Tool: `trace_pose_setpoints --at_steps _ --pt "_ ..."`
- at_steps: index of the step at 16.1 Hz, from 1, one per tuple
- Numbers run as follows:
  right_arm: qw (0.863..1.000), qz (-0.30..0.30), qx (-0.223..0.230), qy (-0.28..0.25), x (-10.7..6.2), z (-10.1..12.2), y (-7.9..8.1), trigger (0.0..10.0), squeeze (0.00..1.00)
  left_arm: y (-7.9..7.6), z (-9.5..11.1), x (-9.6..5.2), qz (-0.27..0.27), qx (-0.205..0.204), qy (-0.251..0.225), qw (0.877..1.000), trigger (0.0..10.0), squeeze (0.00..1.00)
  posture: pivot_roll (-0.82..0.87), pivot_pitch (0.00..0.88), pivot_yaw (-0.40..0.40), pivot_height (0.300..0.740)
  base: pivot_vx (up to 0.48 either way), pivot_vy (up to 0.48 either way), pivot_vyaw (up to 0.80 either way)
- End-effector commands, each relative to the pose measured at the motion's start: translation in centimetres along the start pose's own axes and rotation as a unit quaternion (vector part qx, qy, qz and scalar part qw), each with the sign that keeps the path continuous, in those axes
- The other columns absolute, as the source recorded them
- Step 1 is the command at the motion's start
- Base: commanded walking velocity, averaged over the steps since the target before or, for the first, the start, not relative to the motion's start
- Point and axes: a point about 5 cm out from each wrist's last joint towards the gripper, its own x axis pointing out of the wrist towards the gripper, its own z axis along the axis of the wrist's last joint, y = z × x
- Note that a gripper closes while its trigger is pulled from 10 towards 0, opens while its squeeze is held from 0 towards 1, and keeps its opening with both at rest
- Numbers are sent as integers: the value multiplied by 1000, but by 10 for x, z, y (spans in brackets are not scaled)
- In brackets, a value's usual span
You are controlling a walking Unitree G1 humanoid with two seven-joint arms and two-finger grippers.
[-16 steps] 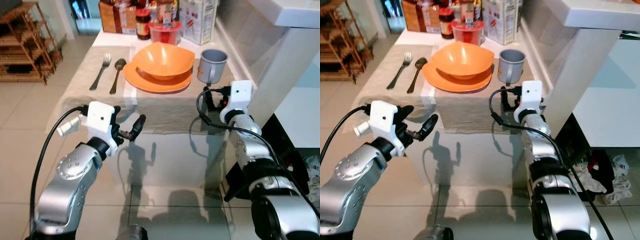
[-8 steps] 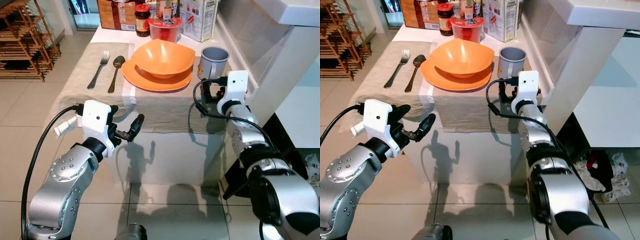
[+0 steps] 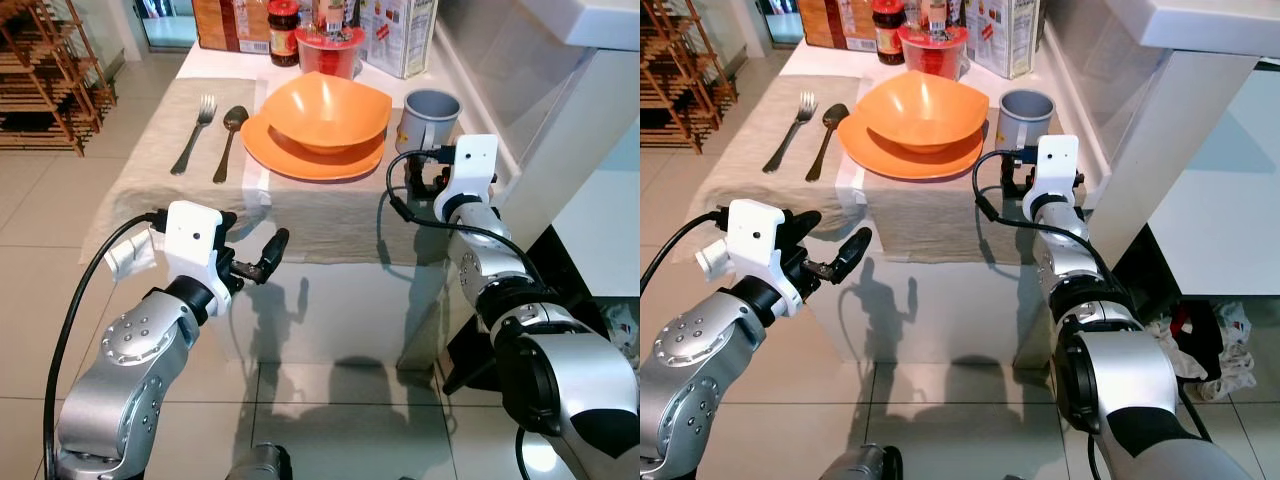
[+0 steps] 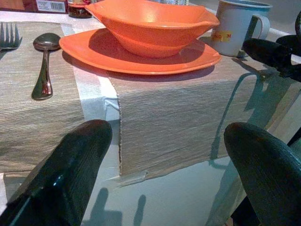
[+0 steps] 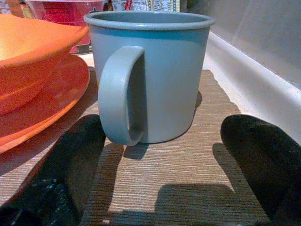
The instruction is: Setting the table
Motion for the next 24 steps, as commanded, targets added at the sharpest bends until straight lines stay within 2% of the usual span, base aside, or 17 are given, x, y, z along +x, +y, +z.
trace_pose_setpoints --at_steps 1,24 --pt "1000 -4 1 -7 2 5 0 0 0 -2 3 -2 -1 0 -4 1000 10000 0 208 91 2 740 0 0 0" --pt "1000 2 -5 -23 2 7 0 0 0 -7 2 6 -1 -12 -11 1000 10000 0 175 92 6 740 0 0 0"
